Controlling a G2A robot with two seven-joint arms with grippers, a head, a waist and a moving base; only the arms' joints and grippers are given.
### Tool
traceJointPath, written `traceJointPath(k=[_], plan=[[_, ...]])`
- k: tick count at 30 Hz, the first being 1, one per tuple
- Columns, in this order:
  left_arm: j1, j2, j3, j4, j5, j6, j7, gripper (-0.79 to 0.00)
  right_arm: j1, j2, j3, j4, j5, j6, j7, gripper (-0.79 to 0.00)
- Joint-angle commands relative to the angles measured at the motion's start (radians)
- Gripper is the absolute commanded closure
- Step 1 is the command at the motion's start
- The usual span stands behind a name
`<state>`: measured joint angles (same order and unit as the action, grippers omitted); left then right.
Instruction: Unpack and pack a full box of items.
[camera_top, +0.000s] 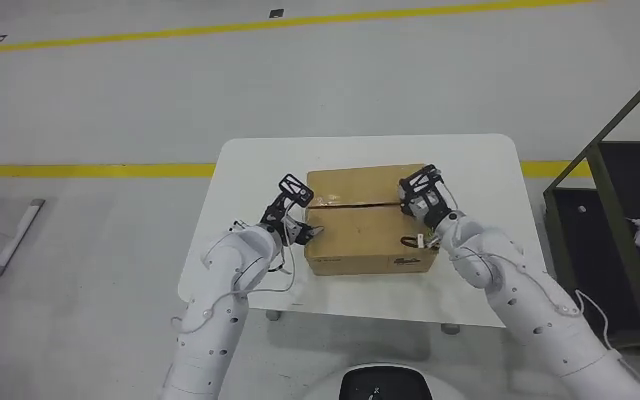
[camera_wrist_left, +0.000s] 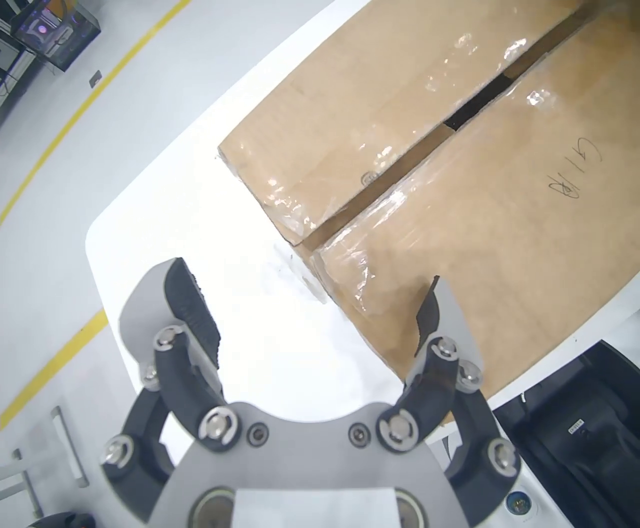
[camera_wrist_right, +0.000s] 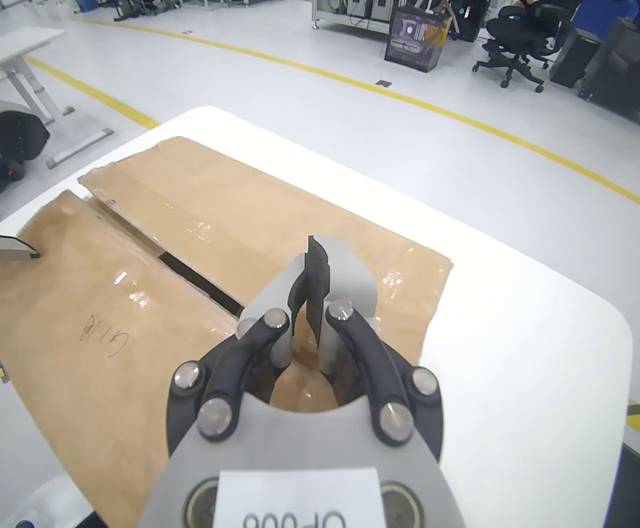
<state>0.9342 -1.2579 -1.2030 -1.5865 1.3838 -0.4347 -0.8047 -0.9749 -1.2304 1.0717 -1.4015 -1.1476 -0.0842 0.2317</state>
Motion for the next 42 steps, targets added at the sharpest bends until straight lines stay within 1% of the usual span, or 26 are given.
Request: traceJointPath(k=[1,7,10,15,17,20,22,23,34,35,36,42], plan=[[-0.004,0.0,0.002,0.004,-0.003,0.005,-0.002,-0.785,0.024,-0.011,-0.031,0.035,0.01,0.018,0.007,0.0],[-0.012,0.001,-0.013,0.002,0.002,0.057,-0.016,-0.785,0.064,-0.034,-0.08,0.097,0.004,0.038,0.0,0.0],[-0.011,0.002,-0.035,-0.016,-0.023,0.085,-0.008,-0.785,0.067,-0.041,-0.092,0.103,-0.005,0.043,-0.002,0.0],[-0.003,0.007,-0.086,-0.045,-0.027,0.164,-0.029,-0.785,0.068,-0.048,-0.105,0.12,-0.028,0.035,-0.006,0.0],[0.003,0.009,-0.096,-0.046,-0.028,0.157,-0.028,-0.785,0.069,-0.05,-0.105,0.123,-0.03,0.033,-0.005,0.0],[0.012,0.015,-0.108,-0.02,0.002,0.147,-0.022,-0.785,0.069,-0.053,-0.102,0.126,-0.029,0.029,-0.005,0.0],[0.013,0.015,-0.11,0.005,0.017,0.169,-0.013,-0.785,0.069,-0.054,-0.098,0.125,-0.026,0.026,-0.006,0.0],[0.013,0.015,-0.107,0.026,0.067,0.217,0.011,-0.785,0.069,-0.055,-0.095,0.124,-0.024,0.022,-0.005,0.0],[0.013,0.015,-0.107,0.026,0.067,0.217,0.011,-0.785,0.066,-0.058,-0.059,0.117,-0.006,0.003,0.004,0.0],[0.026,0.015,-0.108,0.037,0.068,0.23,0.027,-0.785,0.065,-0.059,-0.056,0.118,-0.007,0.001,0.005,0.0],[0.032,0.015,-0.104,0.049,0.066,0.221,0.038,-0.785,0.064,-0.059,-0.054,0.119,-0.008,-0.001,0.004,0.0],[0.024,0.014,-0.081,0.138,0.069,0.168,0.086,-0.785,0.058,-0.059,-0.038,0.123,-0.009,-0.014,0.006,0.0]])
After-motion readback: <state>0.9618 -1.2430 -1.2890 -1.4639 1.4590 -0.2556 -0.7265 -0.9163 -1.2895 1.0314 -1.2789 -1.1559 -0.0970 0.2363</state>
